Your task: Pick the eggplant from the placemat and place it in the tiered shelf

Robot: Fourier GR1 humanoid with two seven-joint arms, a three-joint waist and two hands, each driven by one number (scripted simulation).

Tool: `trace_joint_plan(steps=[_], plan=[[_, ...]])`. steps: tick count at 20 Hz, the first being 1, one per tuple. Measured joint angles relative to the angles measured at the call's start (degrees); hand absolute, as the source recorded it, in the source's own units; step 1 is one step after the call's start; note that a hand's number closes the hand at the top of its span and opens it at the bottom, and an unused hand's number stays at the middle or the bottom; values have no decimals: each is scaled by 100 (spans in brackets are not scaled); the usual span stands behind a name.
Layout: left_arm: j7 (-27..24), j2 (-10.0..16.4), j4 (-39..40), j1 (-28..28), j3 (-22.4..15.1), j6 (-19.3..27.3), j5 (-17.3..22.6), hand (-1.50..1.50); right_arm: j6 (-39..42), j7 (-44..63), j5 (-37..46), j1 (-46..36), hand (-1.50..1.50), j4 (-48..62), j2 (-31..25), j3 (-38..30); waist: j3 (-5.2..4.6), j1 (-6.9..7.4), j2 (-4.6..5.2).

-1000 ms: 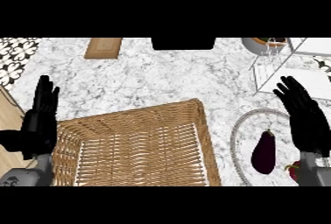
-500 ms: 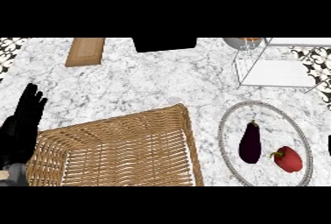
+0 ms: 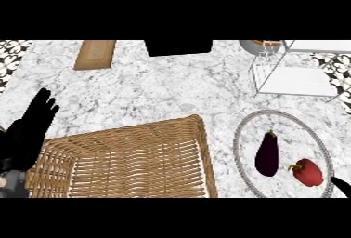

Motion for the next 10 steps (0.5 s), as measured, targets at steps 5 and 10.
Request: trace_joint_plan(steps=[5,10], plan=[[111,-6,24,-112,-12,-140,33,0,335,854,-29,238,-150,-846,-433,180,-12,118,23],[234,-78,92,-342,-106,-225,4,0,387,2151,118,114,-150,-1418,-856,378,-20,281,71]])
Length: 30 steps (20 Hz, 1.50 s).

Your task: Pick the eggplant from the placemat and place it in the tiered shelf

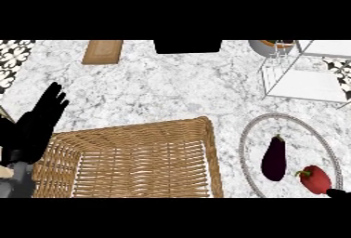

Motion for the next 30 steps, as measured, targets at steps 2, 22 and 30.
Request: trace_joint_plan(steps=[2,22,30], plan=[[37,-28,27,-77,-24,-35,-7,0,-57,541,125,-121,-150,-108,-157,40,0,71,13],[124,-283,321,-510,-119,-239,-216,0,237,3095,1157,-1799,-150,535,-310,1466,18,418,35],[209,-322,319,-484,-60,-240,-282,0,342,3312,1642,-2264,-150,1126,-4,1848,24,379,10]])
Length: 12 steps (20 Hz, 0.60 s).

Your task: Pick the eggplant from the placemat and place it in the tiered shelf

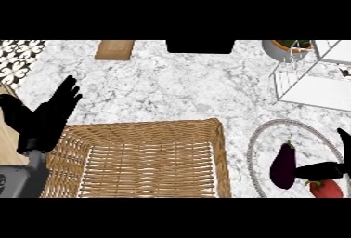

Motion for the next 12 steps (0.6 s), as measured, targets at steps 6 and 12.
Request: trace_joint_plan(steps=[6,12], plan=[[-84,-15,29,88,108,-55,-26,0,38,21,302,-209,-150,341,301,166,14,-78,-29],[-62,-1,53,120,217,-98,-41,0,72,25,652,-341,-150,744,615,313,12,-127,-36]])
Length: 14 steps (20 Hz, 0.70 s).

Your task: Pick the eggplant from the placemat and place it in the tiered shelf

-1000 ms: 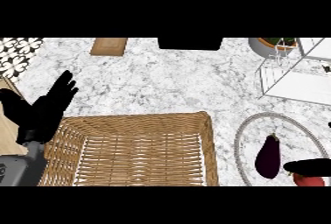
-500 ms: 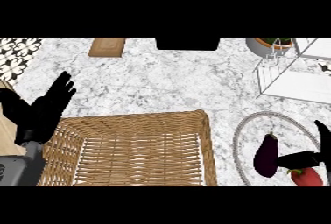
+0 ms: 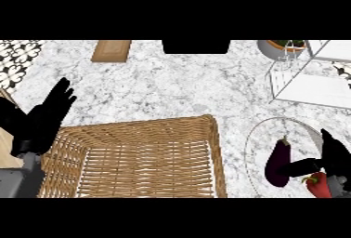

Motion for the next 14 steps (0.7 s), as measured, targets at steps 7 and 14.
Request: trace_joint_plan(steps=[7,14], plan=[[5,-51,-58,50,19,-35,-62,0,59,0,383,-158,-150,451,306,48,-3,-32,-19],[0,-102,-40,72,82,-74,-107,0,-16,-224,651,-277,-150,829,627,-104,-1,-80,-39]])
